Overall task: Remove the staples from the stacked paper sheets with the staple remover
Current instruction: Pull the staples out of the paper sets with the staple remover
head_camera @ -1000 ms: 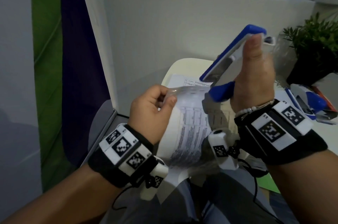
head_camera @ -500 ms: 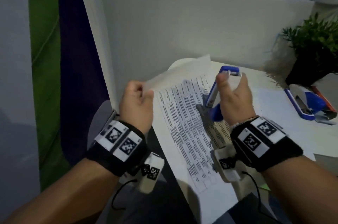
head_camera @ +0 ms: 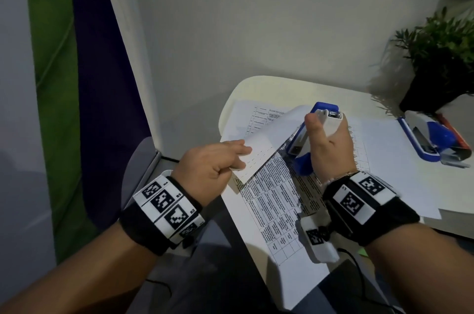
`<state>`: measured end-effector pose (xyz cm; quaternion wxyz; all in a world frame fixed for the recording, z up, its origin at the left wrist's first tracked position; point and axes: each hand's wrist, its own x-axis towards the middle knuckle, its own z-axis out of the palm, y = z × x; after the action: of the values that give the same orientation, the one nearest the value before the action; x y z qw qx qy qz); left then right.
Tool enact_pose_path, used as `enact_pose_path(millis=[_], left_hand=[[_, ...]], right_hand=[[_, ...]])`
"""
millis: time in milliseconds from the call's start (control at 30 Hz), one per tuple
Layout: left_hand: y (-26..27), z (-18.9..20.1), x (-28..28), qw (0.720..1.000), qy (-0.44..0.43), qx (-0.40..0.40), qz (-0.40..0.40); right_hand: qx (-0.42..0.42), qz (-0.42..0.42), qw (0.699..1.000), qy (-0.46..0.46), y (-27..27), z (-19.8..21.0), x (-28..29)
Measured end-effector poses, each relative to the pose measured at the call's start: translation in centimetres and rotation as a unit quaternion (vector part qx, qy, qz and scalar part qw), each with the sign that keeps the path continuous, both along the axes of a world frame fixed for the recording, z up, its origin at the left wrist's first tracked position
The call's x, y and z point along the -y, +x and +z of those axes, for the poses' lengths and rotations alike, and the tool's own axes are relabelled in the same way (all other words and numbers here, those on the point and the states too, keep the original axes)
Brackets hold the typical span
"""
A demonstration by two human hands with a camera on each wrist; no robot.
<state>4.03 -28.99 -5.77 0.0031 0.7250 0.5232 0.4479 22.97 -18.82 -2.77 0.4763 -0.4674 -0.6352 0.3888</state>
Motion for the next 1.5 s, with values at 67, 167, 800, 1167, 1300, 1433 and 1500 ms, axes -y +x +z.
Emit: enact_pose_path(millis=[67,167,800,1167,1300,1433,1500], left_hand=[[0.6,0.3,0.2,0.996,-0.018,0.079,0.024],[1.7,1.5,0.3,0.945,-0.064,0.310,0.080],[3.8,4.2,1.5,0.945,-0.045,0.323,0.030],[4.3,4.3,1.7,0.947,-0.031,0.320,0.009],[4.5,4.4,1.7,0.943,-0.035,0.331,0.001],[4.6,4.4,1.7,0.938,-0.040,0.344,0.004],[4.5,4.5,1.5,0.931,-0.042,0.363,0.015]], right_hand=[[0.010,0.017,1.000,0.002,-0.1,0.1,0.1],[0.015,0.050,0.999,-0.005,0.0,1.1,0.5],[-0.102,0.158,0.975,0.116,-3.2,10.0,2.8],[-0.119,0.149,0.968,0.165,-4.0,9.7,2.8],[-0.138,0.148,0.966,0.163,-4.0,9.5,2.5],[-0.135,0.149,0.968,0.152,-4.0,9.4,2.3],[-0.129,0.151,0.971,0.131,-4.0,9.5,2.3]])
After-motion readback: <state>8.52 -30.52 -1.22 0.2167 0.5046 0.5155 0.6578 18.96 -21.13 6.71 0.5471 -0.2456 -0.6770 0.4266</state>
